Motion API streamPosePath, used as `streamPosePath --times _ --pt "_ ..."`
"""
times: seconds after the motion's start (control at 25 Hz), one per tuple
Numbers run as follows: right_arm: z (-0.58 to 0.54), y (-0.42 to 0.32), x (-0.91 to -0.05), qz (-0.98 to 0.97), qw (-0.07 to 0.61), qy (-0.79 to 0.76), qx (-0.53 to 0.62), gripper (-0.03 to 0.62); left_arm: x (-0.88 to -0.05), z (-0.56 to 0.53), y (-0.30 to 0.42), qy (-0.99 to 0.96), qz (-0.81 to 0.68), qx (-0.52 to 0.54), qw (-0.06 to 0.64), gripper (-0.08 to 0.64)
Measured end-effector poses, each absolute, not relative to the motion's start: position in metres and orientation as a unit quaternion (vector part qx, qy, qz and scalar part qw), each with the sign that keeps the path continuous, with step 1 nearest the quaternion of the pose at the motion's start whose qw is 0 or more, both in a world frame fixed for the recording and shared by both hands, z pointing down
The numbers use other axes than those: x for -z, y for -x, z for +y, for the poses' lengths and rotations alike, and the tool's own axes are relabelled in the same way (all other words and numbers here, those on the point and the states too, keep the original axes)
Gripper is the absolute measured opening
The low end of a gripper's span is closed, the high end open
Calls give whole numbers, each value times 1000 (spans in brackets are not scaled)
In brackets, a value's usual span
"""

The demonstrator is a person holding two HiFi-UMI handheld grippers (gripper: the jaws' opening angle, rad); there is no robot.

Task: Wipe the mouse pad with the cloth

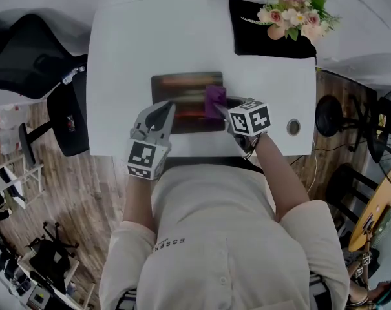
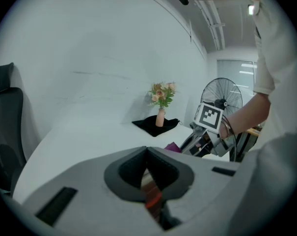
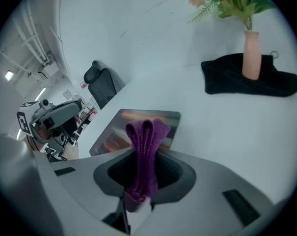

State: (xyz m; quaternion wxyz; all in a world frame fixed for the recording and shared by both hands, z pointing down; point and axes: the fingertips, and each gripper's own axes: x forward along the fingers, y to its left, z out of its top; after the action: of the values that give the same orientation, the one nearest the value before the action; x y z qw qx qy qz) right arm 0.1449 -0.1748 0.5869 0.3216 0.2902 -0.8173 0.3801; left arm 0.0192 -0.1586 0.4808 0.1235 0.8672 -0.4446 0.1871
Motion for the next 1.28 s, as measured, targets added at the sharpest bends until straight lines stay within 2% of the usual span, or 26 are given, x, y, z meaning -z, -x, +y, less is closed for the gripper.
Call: streamPosePath --times 0.4,0.64,0.92,1.28 --pt "-178 -207 -592 -793 336 -326 -390 94 -482 -146 -46 -862 -452 -194 119 2" --pt "-173 -213 -574 -798 322 -343 -376 94 -473 -136 -47 -864 -455 -191 103 2" --pt "-157 -158 -544 -825 306 -313 -357 94 -455 -122 -17 -866 -455 -194 79 2" --pt "-117 -41 -552 -842 326 -240 -357 95 -458 -102 74 -850 -479 -198 88 2"
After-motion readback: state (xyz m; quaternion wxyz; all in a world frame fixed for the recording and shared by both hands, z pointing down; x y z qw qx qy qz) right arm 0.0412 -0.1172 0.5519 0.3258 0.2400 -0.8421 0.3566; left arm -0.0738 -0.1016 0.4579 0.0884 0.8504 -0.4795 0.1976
